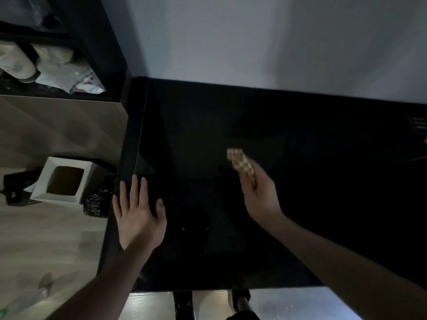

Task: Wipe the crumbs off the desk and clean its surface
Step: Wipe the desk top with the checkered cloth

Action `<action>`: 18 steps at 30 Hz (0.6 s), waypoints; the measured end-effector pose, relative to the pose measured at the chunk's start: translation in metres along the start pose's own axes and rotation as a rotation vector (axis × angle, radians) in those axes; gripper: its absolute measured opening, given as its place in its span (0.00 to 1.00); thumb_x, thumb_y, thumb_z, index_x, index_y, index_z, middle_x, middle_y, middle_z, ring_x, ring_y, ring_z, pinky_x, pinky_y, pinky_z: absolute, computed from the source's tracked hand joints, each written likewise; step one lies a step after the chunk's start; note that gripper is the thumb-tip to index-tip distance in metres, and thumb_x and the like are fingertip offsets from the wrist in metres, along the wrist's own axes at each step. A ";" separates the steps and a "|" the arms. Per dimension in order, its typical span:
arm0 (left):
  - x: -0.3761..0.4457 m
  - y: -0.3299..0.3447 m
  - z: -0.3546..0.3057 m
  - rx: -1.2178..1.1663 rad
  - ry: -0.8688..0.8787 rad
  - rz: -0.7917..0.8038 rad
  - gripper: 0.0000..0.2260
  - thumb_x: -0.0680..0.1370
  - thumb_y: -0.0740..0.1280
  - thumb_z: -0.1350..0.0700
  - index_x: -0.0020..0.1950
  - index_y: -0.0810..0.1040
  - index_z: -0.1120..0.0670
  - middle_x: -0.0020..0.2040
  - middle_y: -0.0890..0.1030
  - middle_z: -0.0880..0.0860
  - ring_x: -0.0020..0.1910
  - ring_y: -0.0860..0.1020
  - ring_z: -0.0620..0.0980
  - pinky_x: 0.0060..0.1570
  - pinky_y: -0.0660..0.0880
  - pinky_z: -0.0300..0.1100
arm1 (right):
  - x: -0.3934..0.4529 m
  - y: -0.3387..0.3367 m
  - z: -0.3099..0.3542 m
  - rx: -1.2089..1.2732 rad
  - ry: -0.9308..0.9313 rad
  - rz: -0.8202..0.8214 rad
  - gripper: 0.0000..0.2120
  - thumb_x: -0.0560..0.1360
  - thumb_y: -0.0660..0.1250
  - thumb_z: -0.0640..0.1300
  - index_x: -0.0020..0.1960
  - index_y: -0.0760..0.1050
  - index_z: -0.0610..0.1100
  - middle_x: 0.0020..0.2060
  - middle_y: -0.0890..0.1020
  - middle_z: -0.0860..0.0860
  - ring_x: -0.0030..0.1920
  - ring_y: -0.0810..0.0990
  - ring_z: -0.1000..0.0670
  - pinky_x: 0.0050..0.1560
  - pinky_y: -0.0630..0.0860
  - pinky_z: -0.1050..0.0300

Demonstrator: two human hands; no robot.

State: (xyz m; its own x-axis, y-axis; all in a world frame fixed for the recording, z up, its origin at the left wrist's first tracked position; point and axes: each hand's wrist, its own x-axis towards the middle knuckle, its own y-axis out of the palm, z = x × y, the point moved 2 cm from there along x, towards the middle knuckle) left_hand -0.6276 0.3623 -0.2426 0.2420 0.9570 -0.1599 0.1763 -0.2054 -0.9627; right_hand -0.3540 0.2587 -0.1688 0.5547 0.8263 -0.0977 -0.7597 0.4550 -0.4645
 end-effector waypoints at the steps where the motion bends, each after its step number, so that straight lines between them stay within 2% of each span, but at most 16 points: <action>1: 0.000 0.000 0.000 0.000 0.000 -0.004 0.33 0.81 0.51 0.40 0.84 0.53 0.51 0.85 0.47 0.48 0.83 0.41 0.51 0.81 0.44 0.56 | 0.028 0.000 0.006 -0.028 -0.032 -0.009 0.19 0.86 0.62 0.44 0.76 0.72 0.49 0.69 0.80 0.57 0.69 0.77 0.61 0.72 0.72 0.60; 3: 0.001 -0.001 -0.001 -0.001 -0.008 -0.012 0.33 0.80 0.52 0.40 0.84 0.54 0.50 0.85 0.48 0.48 0.83 0.42 0.50 0.81 0.45 0.55 | 0.082 0.013 0.008 -0.185 -0.128 0.038 0.21 0.86 0.60 0.47 0.78 0.70 0.51 0.76 0.73 0.56 0.77 0.69 0.56 0.79 0.63 0.57; 4: 0.001 -0.002 -0.002 0.000 -0.016 -0.016 0.33 0.80 0.52 0.40 0.84 0.54 0.50 0.85 0.49 0.48 0.83 0.42 0.50 0.81 0.45 0.55 | 0.104 0.025 0.005 -0.297 -0.184 0.108 0.21 0.86 0.59 0.50 0.78 0.69 0.50 0.79 0.70 0.53 0.80 0.66 0.52 0.82 0.60 0.52; 6: 0.001 -0.002 -0.002 -0.008 -0.028 -0.032 0.33 0.79 0.53 0.40 0.84 0.55 0.49 0.85 0.50 0.47 0.83 0.43 0.49 0.81 0.46 0.55 | 0.127 0.054 -0.007 -0.542 -0.270 0.286 0.24 0.85 0.56 0.57 0.78 0.70 0.50 0.82 0.65 0.51 0.83 0.60 0.43 0.81 0.56 0.36; 8: 0.002 -0.002 -0.001 -0.027 -0.025 -0.047 0.33 0.79 0.54 0.41 0.83 0.56 0.49 0.84 0.52 0.47 0.83 0.44 0.49 0.81 0.47 0.55 | 0.116 0.079 -0.023 -0.737 -0.371 0.385 0.25 0.84 0.55 0.60 0.78 0.69 0.56 0.84 0.60 0.54 0.84 0.53 0.41 0.80 0.50 0.31; 10: 0.002 0.000 0.001 -0.047 -0.019 -0.051 0.32 0.79 0.55 0.42 0.83 0.57 0.48 0.84 0.53 0.46 0.83 0.45 0.49 0.81 0.48 0.56 | 0.084 0.090 -0.031 -0.735 -0.541 0.411 0.25 0.83 0.57 0.58 0.79 0.68 0.59 0.84 0.59 0.55 0.84 0.53 0.43 0.81 0.48 0.34; 13: 0.001 0.002 0.003 -0.064 -0.003 -0.062 0.32 0.79 0.56 0.42 0.83 0.58 0.48 0.84 0.54 0.46 0.83 0.45 0.49 0.81 0.49 0.57 | 0.021 0.078 -0.041 -0.615 -0.709 0.571 0.23 0.82 0.62 0.54 0.76 0.71 0.56 0.82 0.63 0.54 0.84 0.54 0.46 0.82 0.49 0.37; 16: 0.001 0.000 0.001 -0.084 -0.004 -0.070 0.32 0.79 0.56 0.42 0.83 0.59 0.49 0.84 0.54 0.46 0.83 0.46 0.49 0.81 0.48 0.56 | -0.051 0.041 -0.058 -0.478 -0.740 0.735 0.18 0.84 0.62 0.51 0.73 0.77 0.51 0.80 0.69 0.54 0.84 0.57 0.49 0.83 0.51 0.41; 18: 0.000 -0.001 -0.001 -0.096 -0.003 -0.077 0.32 0.79 0.55 0.42 0.83 0.59 0.49 0.84 0.55 0.46 0.83 0.47 0.49 0.81 0.47 0.55 | -0.093 0.011 -0.076 -0.379 -0.710 0.817 0.16 0.84 0.64 0.49 0.69 0.80 0.47 0.79 0.70 0.55 0.83 0.59 0.52 0.82 0.56 0.45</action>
State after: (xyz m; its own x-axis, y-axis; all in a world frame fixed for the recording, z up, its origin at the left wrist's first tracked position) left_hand -0.6274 0.3625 -0.2413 0.2212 0.9713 -0.0871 0.2849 -0.1498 -0.9468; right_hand -0.3879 0.1614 -0.2320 -0.4655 0.8845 -0.0298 -0.5868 -0.3337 -0.7378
